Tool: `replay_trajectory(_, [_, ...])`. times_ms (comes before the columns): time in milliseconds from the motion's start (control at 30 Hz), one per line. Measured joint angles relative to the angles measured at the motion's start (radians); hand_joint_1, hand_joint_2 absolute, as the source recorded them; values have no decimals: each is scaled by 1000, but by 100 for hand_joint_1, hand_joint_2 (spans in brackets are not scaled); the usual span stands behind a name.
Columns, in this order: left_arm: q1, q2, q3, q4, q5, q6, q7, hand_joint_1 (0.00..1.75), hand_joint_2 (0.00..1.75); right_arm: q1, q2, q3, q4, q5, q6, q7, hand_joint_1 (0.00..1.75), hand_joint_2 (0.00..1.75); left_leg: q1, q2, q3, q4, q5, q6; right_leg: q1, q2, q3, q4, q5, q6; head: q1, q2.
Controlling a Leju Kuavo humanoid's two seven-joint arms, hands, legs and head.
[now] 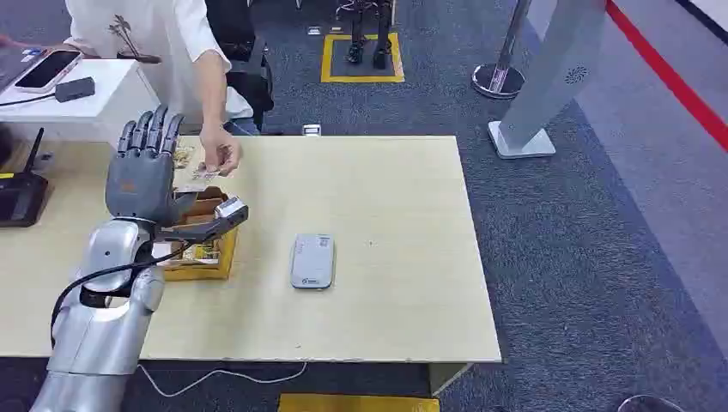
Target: Pass the card to the sensor for recognition and then transmit it.
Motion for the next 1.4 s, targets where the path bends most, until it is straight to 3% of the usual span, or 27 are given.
replay_trajectory(33, [0, 0, 0, 0, 0, 0, 0, 0, 175, 0, 0, 0, 0, 0, 0, 0, 0, 175, 0, 0, 0, 0, 0, 0, 0, 0, 0, 0, 0, 0, 0, 0])
replay_trajectory(67, [0, 0, 0, 0, 0, 0, 0, 35, 175, 0, 0, 0, 0, 0, 0, 0, 0, 175, 0, 0, 0, 0, 0, 0, 0, 0, 0, 0, 0, 0, 0, 0])
replay_trajectory(100, [0, 0, 0, 0, -2, -1, 0, 175, 175, 0, 0, 0, 0, 0, 0, 0, 0, 175, 0, 0, 0, 0, 0, 0, 0, 0, 0, 0, 0, 0, 0, 0])
replay_trajectory(667, [2, -43, 48, -14, -24, -45, -19, 175, 175, 0, 0, -17, -1, 18, 0, 0, 0, 175, 0, 0, 0, 0, 0, 0, 0, 0, 0, 0, 0, 0, 0, 0])
replay_trajectory(1400, [2, -58, 66, -15, -42, -56, -19, 175, 175, -5, 3, -27, -1, 23, 0, -2, 0, 175, 0, 0, 0, 0, 0, 0, 0, 0, 0, 0, 0, 0, 0, 0])
